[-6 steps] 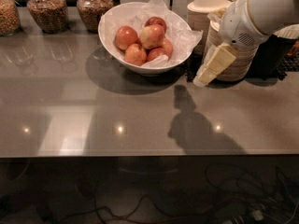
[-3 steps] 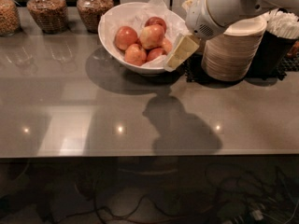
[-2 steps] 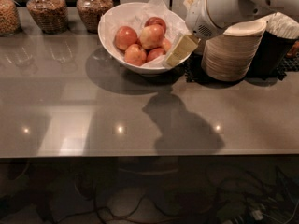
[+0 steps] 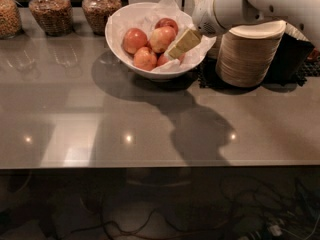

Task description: Pick apple from white bowl

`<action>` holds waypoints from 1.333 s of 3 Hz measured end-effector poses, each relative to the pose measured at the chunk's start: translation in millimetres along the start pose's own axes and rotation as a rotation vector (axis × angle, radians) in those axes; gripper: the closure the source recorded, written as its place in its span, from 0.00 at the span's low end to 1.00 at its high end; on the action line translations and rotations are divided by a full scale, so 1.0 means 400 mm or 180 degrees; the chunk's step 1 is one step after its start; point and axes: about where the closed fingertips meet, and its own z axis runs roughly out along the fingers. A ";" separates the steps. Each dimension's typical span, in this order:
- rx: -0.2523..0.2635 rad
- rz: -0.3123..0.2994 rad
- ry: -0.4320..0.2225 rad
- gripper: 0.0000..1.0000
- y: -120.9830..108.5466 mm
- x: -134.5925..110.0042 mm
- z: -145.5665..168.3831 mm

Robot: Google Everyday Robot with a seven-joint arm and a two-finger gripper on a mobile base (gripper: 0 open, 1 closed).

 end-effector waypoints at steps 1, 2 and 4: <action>-0.0022 0.0048 -0.0118 0.18 -0.018 -0.015 0.051; -0.0105 0.0097 -0.0161 0.24 -0.015 -0.016 0.092; -0.0268 0.0192 -0.0170 0.21 0.006 -0.001 0.148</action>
Offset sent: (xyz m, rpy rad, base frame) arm 0.0399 0.0291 -0.0201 0.0795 0.0389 0.0439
